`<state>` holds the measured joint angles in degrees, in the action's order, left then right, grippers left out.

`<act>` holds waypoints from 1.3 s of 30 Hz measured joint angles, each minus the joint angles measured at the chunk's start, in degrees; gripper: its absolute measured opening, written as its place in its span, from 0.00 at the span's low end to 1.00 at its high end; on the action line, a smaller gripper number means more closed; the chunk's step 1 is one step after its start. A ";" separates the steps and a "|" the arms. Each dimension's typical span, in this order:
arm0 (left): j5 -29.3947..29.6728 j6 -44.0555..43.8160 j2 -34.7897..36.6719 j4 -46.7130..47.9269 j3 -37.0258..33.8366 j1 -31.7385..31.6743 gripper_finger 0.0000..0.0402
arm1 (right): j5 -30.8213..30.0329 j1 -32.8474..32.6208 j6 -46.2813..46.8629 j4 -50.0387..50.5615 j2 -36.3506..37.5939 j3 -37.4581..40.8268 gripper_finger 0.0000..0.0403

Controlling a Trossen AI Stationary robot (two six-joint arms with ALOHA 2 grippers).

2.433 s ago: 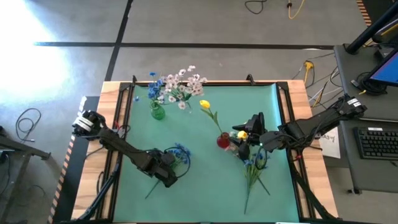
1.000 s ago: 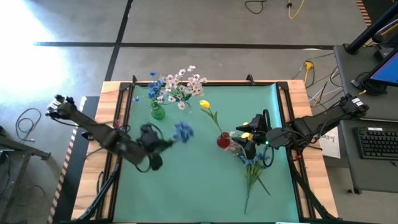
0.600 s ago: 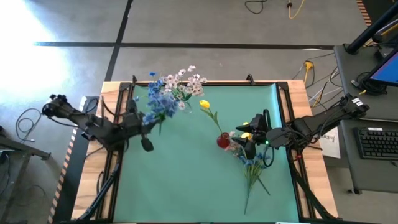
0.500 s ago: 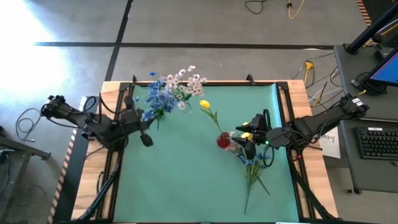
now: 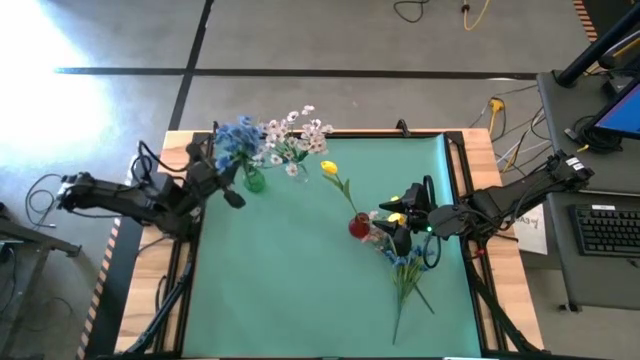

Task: Sort flowers into vase by color
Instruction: Put the left blue flowers into the green vase

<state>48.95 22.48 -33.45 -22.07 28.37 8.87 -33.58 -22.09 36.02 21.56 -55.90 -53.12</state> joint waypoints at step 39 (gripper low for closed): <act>-4.57 -15.18 -4.40 -13.50 -11.26 -25.28 0.00 | -0.01 0.00 -0.01 0.01 0.00 -0.02 0.63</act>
<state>44.38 7.30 -37.85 -35.57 17.10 -16.40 -33.60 -22.09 36.01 21.57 -55.90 -53.15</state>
